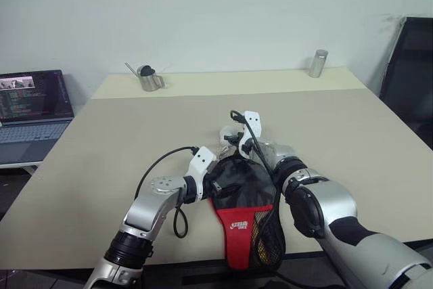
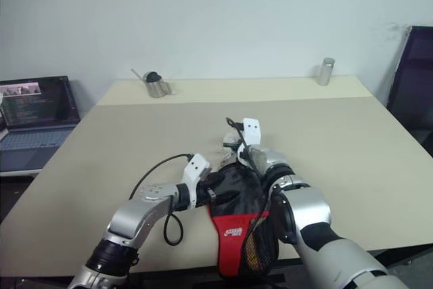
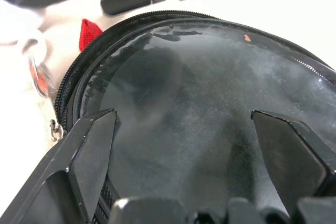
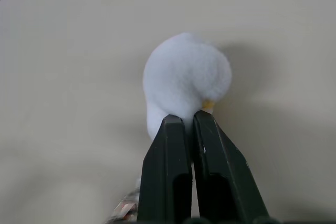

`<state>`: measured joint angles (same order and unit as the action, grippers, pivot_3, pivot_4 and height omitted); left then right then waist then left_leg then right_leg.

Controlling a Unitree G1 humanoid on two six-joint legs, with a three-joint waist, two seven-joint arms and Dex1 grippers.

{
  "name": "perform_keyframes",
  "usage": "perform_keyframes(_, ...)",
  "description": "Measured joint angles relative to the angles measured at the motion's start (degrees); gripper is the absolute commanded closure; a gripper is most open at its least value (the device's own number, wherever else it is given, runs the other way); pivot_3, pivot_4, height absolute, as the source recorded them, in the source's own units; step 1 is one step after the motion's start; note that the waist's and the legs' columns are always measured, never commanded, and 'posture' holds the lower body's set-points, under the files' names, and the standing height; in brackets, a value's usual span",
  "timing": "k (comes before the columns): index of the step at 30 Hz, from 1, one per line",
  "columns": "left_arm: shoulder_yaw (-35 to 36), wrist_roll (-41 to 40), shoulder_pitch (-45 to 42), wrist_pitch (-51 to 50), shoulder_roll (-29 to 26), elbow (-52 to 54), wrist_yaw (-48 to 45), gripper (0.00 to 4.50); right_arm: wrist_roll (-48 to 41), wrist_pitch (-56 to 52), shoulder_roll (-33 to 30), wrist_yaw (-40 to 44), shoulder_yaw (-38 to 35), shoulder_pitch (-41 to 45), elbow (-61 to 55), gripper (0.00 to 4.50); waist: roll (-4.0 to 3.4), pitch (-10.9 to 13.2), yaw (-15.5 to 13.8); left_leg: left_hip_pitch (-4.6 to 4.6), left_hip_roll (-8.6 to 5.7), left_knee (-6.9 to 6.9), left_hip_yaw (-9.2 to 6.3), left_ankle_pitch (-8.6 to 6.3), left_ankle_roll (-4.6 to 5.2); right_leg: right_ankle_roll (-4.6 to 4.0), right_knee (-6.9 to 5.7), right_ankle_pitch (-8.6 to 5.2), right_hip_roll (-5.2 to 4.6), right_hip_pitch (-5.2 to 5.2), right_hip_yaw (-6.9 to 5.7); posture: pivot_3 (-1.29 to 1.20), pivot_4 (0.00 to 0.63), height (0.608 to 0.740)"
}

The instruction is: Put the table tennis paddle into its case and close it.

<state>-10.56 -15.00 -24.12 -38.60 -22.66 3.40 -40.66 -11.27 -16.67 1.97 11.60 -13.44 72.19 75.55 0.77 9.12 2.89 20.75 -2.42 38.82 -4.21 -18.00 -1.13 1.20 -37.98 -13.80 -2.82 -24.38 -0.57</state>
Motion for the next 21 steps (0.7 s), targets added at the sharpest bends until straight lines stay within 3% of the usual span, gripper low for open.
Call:
perform_keyframes(16, -1.65, 0.54, -3.8, 1.98, 1.7, -5.45, -2.8, 0.0, 2.54, 0.04, -14.89, -0.09, 0.05, -1.98, 0.73, 4.48, -0.01, 0.01, -1.67, 0.03, -0.12, 0.03, -0.06, 0.01, 0.03, 0.0, 0.09, 0.0, -0.11, 0.12, -0.08, 0.0, 0.15, 0.74)
perform_keyframes(21, -2.18, 1.03, -5.41, 3.34, 2.31, -8.01, -3.88, 0.0, 3.38, -1.79, -18.9, 5.48, 1.21, -4.52, -1.64, 4.48, -0.01, 0.01, -1.68, 0.0, -0.12, 0.03, -0.05, 0.01, 0.08, 0.01, 0.08, 0.0, -0.11, 0.19, -0.1, 0.0, 0.15, 0.74)
